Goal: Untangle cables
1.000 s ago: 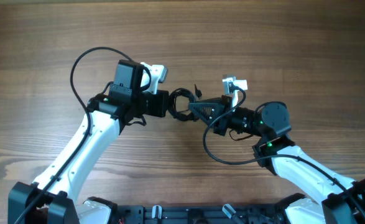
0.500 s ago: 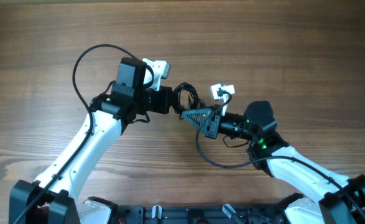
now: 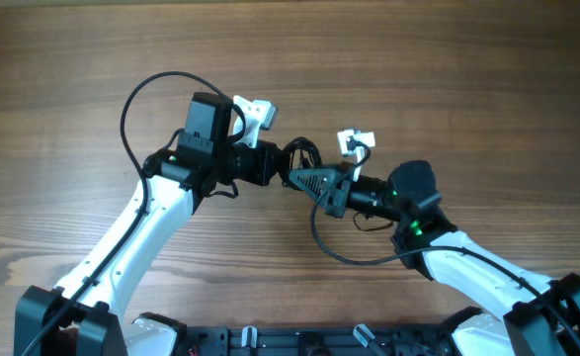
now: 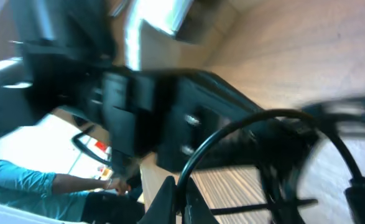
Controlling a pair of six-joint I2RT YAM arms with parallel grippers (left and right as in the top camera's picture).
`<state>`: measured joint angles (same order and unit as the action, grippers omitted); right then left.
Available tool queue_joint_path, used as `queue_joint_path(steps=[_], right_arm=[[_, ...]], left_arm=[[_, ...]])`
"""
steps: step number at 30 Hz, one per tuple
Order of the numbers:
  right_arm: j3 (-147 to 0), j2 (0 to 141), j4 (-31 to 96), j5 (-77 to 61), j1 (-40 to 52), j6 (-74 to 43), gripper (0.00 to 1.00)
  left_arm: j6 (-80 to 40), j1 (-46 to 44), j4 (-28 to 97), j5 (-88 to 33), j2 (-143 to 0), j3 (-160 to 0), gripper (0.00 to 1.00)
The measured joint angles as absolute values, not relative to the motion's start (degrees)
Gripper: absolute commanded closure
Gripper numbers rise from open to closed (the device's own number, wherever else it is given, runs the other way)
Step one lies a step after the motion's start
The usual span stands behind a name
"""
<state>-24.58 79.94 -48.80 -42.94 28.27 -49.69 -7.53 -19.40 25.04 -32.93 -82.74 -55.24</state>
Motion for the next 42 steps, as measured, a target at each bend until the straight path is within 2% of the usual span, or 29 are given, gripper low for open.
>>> queue_joint_path(steps=[4, 13, 18, 24, 26, 27, 29, 31, 33, 36, 37, 39, 42], right_arm=[[-24.6, 80.0, -40.5, -39.9, 28.3, -50.8, 0.96], [-24.6, 80.0, -39.2, -27.3, 28.3, -56.1, 0.96], [-24.6, 80.1, -33.8, -23.9, 28.3, -56.8, 0.95], [-24.6, 80.1, -37.5, -23.5, 28.3, -57.0, 0.96], [-24.6, 80.1, -37.8, -23.9, 28.3, -57.0, 0.92], [-24.6, 80.1, -37.8, -24.0, 28.3, -57.0, 0.89], [-24.6, 80.1, -37.8, -24.0, 28.3, -57.2, 0.72], [-24.6, 80.1, -37.8, -24.4, 28.3, -57.1, 0.62], [-24.6, 80.1, -38.1, -24.6, 28.4, -57.1, 0.44], [-24.6, 80.2, -37.9, -24.6, 28.4, -57.3, 0.23], [-24.6, 80.4, -37.9, -24.6, 28.3, -57.3, 0.08], [-24.6, 80.6, -37.3, -24.3, 28.0, -57.5, 0.02], [-24.6, 80.7, -37.9, -24.5, 26.7, -58.7, 0.00]], left_arm=[[-7.5, -18.7, 25.1, -32.9, -82.9, -55.2, 0.96], [-2.3, -18.3, 25.3, -40.4, -83.0, -55.2, 0.96], [-0.9, -18.3, 25.3, -44.0, -83.0, -55.2, 0.96], [1.3, -18.3, 24.9, -49.9, -83.0, -55.2, 0.96], [1.4, -18.6, 24.6, -50.5, -83.0, -55.2, 0.96], [1.5, -18.9, 24.3, -50.6, -83.0, -55.2, 0.96], [1.3, -19.7, 22.8, -50.9, -83.0, -55.2, 0.96], [0.9, -20.3, 21.3, -50.9, -83.0, -55.2, 0.96], [0.1, -20.6, 20.5, -50.7, -83.0, -55.2, 0.96], [-0.4, -19.8, 20.3, -49.3, -83.0, -55.2, 0.96], [-1.0, -19.1, 20.1, -48.8, -83.0, -55.2, 0.96], [-3.1, -17.0, 19.8, -47.5, -83.0, -55.2, 0.96], [-7.3, -13.8, 19.9, -45.8, -83.0, -55.2, 0.96]])
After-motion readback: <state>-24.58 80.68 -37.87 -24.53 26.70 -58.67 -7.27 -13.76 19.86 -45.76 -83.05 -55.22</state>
